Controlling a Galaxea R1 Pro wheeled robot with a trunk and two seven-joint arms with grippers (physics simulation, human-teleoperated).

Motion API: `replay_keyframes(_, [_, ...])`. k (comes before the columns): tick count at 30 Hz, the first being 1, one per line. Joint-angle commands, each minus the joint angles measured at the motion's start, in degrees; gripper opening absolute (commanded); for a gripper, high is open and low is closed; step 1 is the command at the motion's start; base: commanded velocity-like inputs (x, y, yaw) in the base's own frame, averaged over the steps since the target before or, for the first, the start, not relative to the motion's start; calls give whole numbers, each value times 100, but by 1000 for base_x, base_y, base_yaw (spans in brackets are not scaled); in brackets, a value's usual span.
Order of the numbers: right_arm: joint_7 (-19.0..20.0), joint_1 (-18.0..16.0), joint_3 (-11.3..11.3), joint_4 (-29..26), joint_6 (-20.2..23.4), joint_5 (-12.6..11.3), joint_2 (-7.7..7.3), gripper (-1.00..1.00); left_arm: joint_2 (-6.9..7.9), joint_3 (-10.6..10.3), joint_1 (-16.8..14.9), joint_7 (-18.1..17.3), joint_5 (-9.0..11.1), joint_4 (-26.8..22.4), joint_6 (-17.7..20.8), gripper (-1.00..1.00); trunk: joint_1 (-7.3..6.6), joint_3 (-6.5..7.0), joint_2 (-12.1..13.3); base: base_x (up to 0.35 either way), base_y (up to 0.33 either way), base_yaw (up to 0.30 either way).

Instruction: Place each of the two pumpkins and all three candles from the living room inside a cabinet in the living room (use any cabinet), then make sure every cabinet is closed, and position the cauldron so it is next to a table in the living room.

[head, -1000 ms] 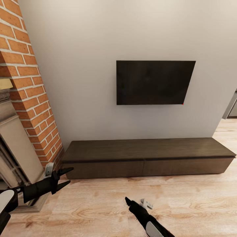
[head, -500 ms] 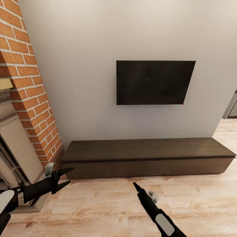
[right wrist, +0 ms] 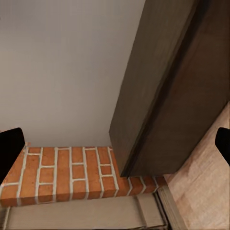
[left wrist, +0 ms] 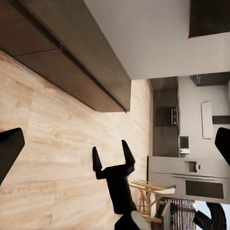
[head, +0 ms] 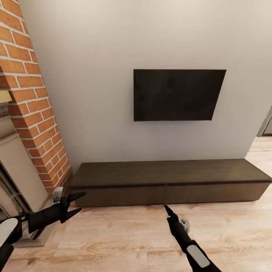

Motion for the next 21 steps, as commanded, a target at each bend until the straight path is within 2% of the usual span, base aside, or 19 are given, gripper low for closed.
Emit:
replay_keyframes(1, [25,-3,-58,3,54,-67,1,100,2,4,-4,18,20,-1,24,100,3,-6,-3,300,0,0])
replay_keyframes(5, [45,-3,-302,24,158,-233,4,100,1,1,-5,18,20,6,24,100,3,-6,-3,145,0,0])
replay_keyframes(10, [51,-3,-358,49,194,-352,5,100,-10,-11,-4,18,20,0,24,100,3,-6,-3,179,0,0])
replay_keyframes(15, [46,-3,-371,52,200,-370,8,100,-13,-101,-3,18,22,-8,24,100,3,-6,-3,319,0,0])
replay_keyframes(21, [46,-3,-373,52,191,-375,20,100,-11,-115,-3,18,29,-2,24,100,3,-6,-3,336,0,0])
